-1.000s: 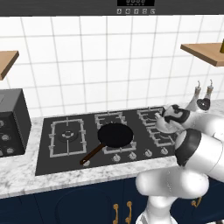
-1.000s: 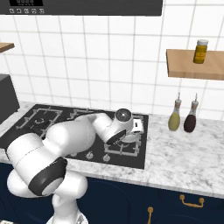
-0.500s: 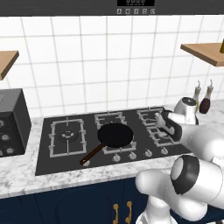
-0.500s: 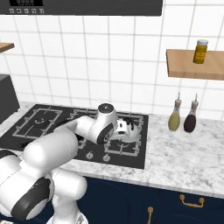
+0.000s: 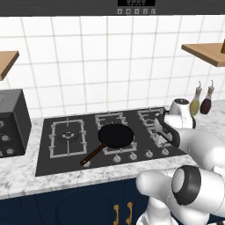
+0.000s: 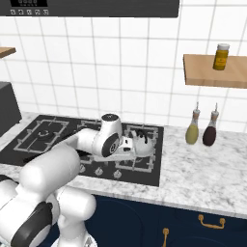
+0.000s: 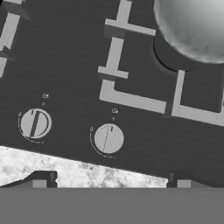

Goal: Pick the kettle from the counter and place it on a stove burner. Then turn the burner on.

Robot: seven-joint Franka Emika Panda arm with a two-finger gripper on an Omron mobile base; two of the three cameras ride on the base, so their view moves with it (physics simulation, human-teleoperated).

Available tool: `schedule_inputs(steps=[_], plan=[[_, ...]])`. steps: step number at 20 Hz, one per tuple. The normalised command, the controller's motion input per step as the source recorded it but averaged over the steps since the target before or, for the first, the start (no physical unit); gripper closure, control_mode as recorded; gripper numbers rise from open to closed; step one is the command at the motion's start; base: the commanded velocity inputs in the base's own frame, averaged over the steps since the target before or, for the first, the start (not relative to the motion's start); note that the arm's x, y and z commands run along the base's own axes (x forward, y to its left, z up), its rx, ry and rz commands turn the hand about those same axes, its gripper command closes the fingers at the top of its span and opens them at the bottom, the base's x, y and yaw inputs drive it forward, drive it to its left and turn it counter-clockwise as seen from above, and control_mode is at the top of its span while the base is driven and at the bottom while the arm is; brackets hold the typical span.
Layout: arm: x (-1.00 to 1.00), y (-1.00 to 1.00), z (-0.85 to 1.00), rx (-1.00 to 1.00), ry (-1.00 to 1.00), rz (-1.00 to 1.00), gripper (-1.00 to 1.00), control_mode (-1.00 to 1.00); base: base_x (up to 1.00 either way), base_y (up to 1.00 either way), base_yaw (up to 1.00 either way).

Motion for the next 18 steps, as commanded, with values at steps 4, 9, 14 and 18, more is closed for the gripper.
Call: schedule_inputs(steps=[4,9,14,18], plan=[[-0.03,0.00,-0.32,0.00,0.15,0.00,-1.00,-1.00,0.00,0.00,0.00],[0.00,0.00,-0.24,0.03,0.12,0.00,-1.00,-1.00,0.00,0.00,0.00],[0.00,0.00,-0.12,0.07,0.01,0.00,-1.00,-1.00,0.00,0.00,0.00],[0.00,0.00,-0.19,0.00,0.00,0.00,-1.00,-1.00,0.00,0.00,0.00]])
